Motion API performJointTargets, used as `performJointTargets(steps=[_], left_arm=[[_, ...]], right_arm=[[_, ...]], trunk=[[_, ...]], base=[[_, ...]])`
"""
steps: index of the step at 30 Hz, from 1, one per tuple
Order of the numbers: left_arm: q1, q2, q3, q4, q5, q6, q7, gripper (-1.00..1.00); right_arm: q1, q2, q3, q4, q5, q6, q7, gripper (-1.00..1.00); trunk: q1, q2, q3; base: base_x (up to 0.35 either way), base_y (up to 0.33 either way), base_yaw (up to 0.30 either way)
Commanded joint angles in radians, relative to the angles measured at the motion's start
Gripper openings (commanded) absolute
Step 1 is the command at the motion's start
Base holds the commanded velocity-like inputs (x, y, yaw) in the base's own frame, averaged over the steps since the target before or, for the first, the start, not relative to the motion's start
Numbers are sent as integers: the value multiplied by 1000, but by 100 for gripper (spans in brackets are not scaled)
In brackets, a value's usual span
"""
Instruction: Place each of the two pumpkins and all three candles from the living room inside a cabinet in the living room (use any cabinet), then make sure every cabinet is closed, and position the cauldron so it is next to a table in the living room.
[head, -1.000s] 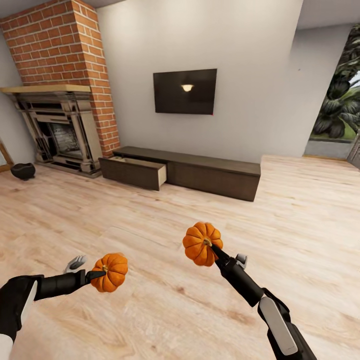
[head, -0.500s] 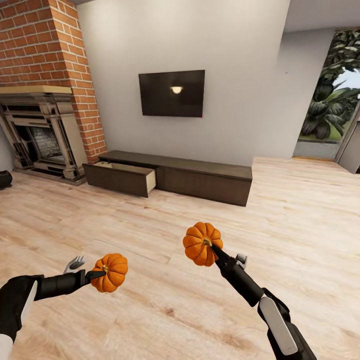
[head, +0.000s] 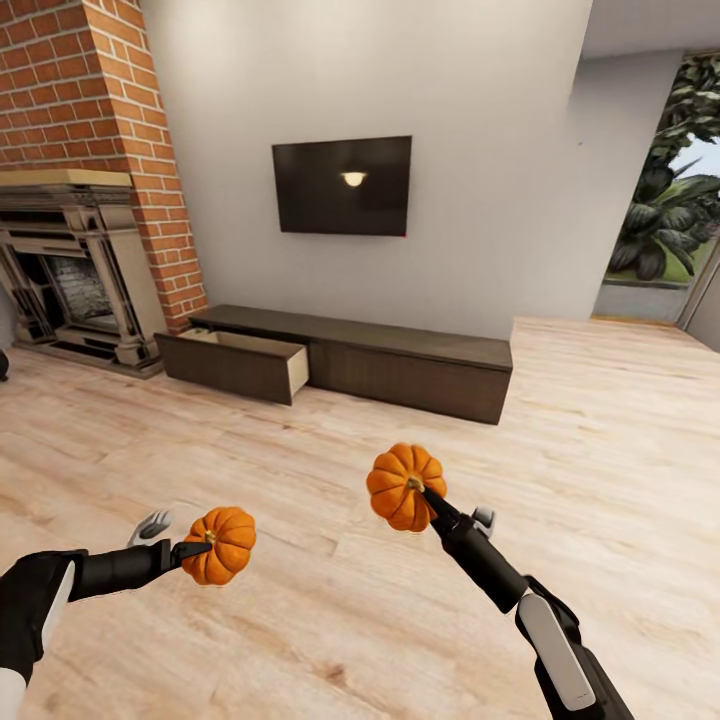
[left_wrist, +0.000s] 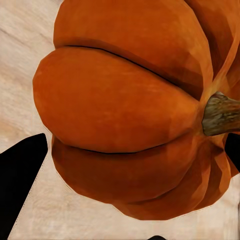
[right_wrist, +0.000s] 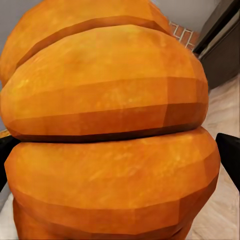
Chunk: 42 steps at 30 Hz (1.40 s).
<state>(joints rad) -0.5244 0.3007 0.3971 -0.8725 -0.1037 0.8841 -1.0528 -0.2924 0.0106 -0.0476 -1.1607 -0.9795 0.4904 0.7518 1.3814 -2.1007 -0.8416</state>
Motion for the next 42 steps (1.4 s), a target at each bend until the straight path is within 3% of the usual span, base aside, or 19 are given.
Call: performJointTargets(steps=[1, 21, 32, 36, 39, 40, 42], left_arm=[[0, 0, 0, 0, 7, 4, 1, -100], [0, 0, 0, 0, 7, 4, 2, -100], [0, 2, 2, 0, 4, 3, 8, -100], [0, 4, 4, 0, -1, 1, 42, -100], [0, 3, 6, 0, 0, -2, 154, -100], [0, 2, 5, 0, 1, -2, 215, -100], [0, 0, 3, -1, 3, -2, 301, -100]], right_arm=[[0, 0, 0, -1, -7, -6, 1, -100], [0, 1, 8, -1, 2, -27, -11, -100], [0, 2, 10, -14, 7, -28, -210, -100], [0, -2, 15, -47, 8, -25, -408, -100], [0, -16, 49, -180, 10, 54, -615, -100], [9, -22, 57, -255, 11, 106, -711, -100], [54, -31, 60, -340, 11, 188, -848, -100]], trunk=[[0, 0, 0], [0, 0, 0], [0, 0, 0], [0, 0, -3], [0, 0, -7], [0, 0, -9], [0, 0, -12]], base=[[323, 0, 0], [264, 0, 0], [12, 0, 3], [0, 0, 121], [0, 0, 164], [0, 0, 169], [0, 0, 170]])
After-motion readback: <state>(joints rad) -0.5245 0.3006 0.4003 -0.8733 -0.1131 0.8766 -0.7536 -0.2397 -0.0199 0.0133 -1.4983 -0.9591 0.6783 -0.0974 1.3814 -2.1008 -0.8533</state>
